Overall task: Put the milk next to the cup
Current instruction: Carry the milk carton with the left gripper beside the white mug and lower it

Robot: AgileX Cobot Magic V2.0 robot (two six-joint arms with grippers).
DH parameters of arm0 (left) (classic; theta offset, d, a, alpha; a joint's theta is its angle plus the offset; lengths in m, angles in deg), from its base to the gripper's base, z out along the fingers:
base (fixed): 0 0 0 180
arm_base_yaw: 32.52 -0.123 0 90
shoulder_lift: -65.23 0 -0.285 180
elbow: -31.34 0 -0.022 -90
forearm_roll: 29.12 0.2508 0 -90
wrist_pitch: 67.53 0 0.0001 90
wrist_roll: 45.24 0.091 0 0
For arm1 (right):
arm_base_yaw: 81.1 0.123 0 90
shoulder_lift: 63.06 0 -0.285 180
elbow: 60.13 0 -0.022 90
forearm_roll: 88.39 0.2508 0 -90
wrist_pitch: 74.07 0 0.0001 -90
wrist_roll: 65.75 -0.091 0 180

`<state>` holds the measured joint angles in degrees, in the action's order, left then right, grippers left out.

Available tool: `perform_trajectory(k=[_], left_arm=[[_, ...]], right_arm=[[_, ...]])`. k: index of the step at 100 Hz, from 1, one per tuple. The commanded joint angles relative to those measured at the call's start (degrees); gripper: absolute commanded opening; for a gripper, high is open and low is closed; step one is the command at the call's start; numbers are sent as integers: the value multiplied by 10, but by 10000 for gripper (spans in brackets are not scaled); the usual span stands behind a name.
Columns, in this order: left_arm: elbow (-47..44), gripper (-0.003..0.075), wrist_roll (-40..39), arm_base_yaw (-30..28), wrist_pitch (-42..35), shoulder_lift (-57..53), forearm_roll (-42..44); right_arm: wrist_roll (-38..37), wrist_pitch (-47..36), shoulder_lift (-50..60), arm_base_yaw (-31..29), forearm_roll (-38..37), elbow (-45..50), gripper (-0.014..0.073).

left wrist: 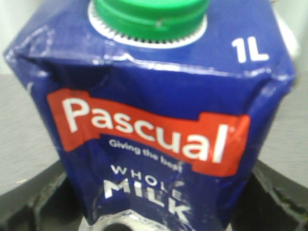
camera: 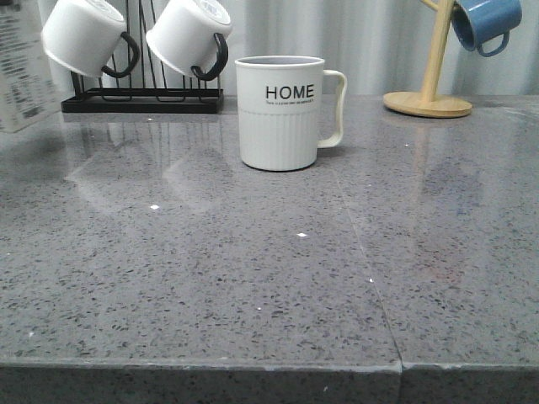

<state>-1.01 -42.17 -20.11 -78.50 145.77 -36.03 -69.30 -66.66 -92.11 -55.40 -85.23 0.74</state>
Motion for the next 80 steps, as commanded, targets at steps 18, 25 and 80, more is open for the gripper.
perform_trajectory(k=[18,25,80], left_arm=[[20,351,-2,109,-105,21,-38],[23,351,-2,128,-118,41,-43],[117,351,-2,203,-109,151,-62]], right_arm=[[1,-41,-1,1,-5,-14,-66],[1,-41,-1,1,-5,-14,-66],[1,-41,-1,1,-5,-14,-66]])
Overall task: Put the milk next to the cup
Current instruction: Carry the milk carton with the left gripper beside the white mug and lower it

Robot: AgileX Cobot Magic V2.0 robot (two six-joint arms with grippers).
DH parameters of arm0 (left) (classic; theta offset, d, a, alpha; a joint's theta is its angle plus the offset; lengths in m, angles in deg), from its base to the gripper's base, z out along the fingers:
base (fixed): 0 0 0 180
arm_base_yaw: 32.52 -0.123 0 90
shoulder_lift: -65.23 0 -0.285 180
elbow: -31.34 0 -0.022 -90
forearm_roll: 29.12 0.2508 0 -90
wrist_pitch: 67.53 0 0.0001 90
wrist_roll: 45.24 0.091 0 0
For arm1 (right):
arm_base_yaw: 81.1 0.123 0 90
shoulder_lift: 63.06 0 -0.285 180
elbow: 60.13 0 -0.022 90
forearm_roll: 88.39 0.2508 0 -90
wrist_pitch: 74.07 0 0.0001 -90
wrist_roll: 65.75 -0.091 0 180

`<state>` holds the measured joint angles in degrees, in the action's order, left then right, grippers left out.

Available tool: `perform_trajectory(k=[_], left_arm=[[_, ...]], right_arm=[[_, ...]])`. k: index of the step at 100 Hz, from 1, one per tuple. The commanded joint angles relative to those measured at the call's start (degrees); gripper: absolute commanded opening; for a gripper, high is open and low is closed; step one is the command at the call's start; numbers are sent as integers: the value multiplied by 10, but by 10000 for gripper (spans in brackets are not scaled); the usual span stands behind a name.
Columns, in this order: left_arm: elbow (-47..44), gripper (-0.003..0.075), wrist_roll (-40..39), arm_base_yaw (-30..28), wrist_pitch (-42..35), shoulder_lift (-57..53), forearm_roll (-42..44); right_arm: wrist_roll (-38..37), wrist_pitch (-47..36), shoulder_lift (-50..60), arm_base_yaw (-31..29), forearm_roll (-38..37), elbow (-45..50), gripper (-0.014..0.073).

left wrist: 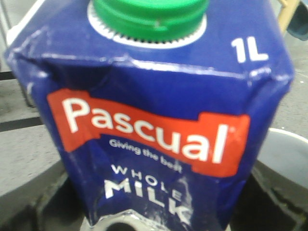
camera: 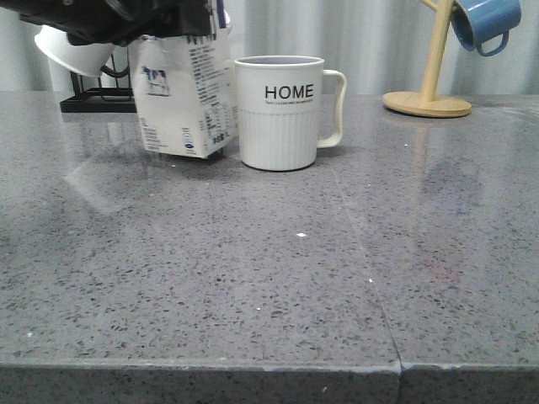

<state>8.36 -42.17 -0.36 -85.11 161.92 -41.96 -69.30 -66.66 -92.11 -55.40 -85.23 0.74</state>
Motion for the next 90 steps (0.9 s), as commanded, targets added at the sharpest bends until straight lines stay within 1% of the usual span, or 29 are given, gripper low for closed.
perform_trajectory(k=[1,9,13,18,28,31,34,39,54,69,79,86,90], left_arm=[[23,351,-2,5,-43,-9,-3],[23,361,-2,5,-39,-8,-3],[23,392,-2,5,-37,-8,-3],[23,459,-2,5,-37,-8,-3],[23,652,-2,5,-30,-8,-3],[23,689,-2,5,-25,-8,-3],[23,708,-2,5,-21,-8,-3],[23,703,-2,5,-11,-9,-3],[22,655,-2,5,12,-21,-3],[19,649,-1,5,50,-56,0],[0,643,-1,5,55,-88,16],[-14,616,-1,4,59,-115,28],[-22,583,-1,4,63,-132,29]], right_arm=[[1,-41,-1,1,-5,-14,-66],[1,-41,-1,1,-5,-14,-66],[1,-41,-1,1,-5,-14,-66],[1,-41,-1,1,-5,-14,-66],[1,-41,-1,1,-5,-14,-66],[1,-41,-1,1,-5,-14,-66],[1,-41,-1,1,-5,-14,-66],[1,-41,-1,1,-5,-14,-66],[1,-41,-1,1,-5,-14,-66],[1,-41,-1,1,-5,-14,-66],[1,-41,-1,1,-5,-14,-66],[1,-41,-1,1,-5,-14,-66],[1,-41,-1,1,-5,-14,-66]])
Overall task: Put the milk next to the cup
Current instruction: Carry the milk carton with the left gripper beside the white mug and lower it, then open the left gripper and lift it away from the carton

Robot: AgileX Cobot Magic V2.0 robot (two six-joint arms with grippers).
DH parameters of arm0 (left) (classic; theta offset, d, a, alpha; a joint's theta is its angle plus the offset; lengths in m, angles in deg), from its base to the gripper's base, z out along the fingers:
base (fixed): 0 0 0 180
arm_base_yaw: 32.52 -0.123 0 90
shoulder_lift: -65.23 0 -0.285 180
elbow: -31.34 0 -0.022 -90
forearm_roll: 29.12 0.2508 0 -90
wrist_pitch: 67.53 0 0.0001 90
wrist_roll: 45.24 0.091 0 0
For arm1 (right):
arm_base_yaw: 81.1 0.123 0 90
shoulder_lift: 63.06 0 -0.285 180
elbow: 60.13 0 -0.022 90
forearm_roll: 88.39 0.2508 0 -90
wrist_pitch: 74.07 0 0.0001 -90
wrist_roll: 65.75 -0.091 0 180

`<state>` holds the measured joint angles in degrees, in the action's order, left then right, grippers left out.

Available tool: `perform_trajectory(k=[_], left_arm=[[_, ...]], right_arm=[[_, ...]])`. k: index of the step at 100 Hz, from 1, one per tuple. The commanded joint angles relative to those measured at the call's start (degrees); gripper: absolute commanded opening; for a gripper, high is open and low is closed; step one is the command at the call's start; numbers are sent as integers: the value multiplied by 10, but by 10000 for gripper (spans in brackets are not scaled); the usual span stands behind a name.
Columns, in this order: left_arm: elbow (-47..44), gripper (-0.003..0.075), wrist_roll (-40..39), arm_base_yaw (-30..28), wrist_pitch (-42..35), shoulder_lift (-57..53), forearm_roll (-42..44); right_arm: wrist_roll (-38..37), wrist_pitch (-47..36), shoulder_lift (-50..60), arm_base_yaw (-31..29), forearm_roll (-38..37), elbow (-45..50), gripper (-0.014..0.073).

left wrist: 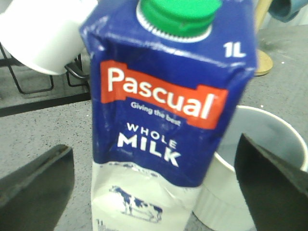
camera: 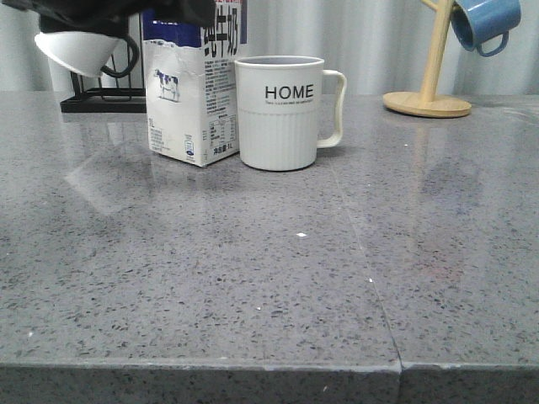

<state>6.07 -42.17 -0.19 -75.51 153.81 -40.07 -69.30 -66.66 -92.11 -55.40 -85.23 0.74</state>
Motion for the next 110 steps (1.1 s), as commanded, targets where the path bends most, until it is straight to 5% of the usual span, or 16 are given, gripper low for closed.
perform_trajectory(k=[1,10,31,76,110], left_arm=[[-2,568,-1,1,-33,-54,10],[-25,433,-1,-8,-32,-92,10],[-66,-16,-1,-81,41,-179,30],[-208,-20,-1,-271,86,-413,69],[-315,-20,-1,-298,142,-612,69]], right_arm=[[1,-41,-1,1,-5,-14,-66],[1,-41,-1,1,-5,-14,-66],[1,-41,-1,1,-5,-14,-66],[1,-41,-1,1,-5,-14,-66],[1,-41,-1,1,-5,-14,-66]])
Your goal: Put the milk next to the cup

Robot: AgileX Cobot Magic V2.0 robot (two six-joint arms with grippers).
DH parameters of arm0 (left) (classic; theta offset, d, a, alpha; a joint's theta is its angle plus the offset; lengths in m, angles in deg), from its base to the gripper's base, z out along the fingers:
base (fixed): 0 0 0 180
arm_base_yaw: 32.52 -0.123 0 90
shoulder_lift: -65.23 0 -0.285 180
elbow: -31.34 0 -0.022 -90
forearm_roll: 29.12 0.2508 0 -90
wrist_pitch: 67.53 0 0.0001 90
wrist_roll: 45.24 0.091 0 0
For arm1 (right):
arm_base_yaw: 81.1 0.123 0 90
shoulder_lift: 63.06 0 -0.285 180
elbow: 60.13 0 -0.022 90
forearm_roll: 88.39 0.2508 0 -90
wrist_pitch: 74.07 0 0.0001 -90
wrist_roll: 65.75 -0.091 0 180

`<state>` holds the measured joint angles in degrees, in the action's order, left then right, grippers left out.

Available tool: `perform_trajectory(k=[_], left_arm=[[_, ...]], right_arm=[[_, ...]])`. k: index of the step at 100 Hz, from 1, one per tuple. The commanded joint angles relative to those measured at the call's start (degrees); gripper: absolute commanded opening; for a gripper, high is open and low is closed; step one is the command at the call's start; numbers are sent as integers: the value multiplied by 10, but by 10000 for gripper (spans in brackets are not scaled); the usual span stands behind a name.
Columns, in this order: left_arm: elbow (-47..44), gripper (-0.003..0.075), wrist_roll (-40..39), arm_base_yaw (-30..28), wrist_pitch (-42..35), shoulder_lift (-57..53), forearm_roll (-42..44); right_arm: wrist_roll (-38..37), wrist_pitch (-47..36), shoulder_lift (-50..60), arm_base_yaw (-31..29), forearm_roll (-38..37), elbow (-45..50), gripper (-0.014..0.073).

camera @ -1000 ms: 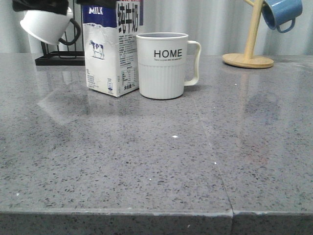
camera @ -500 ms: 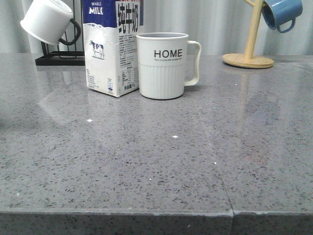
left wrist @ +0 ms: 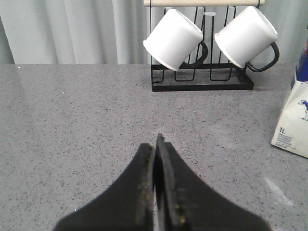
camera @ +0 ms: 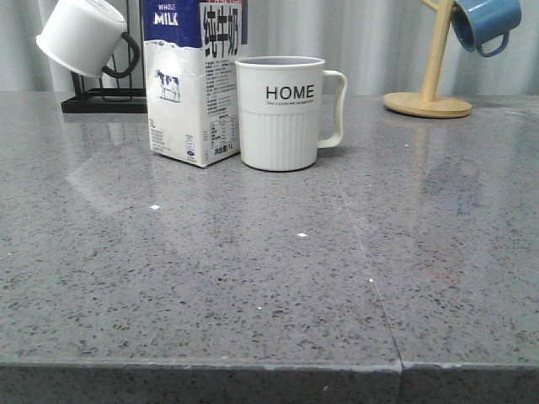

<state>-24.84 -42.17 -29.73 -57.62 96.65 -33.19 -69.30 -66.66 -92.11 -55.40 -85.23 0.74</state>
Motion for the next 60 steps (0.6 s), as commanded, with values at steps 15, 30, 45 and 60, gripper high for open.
perform_trajectory(k=[15,30,45,60], left_arm=[[-48,-20,-1,-3,-37,-112,0],[-77,-20,-1,-5,-37,-165,0],[-127,-20,-1,-5,-37,-217,0],[-182,-20,-1,-5,-49,-256,0]], right_arm=[[1,-41,-1,1,-5,-14,-66],[1,-41,-1,1,-5,-14,-66],[1,-41,-1,1,-5,-14,-66],[1,-41,-1,1,-5,-14,-66]])
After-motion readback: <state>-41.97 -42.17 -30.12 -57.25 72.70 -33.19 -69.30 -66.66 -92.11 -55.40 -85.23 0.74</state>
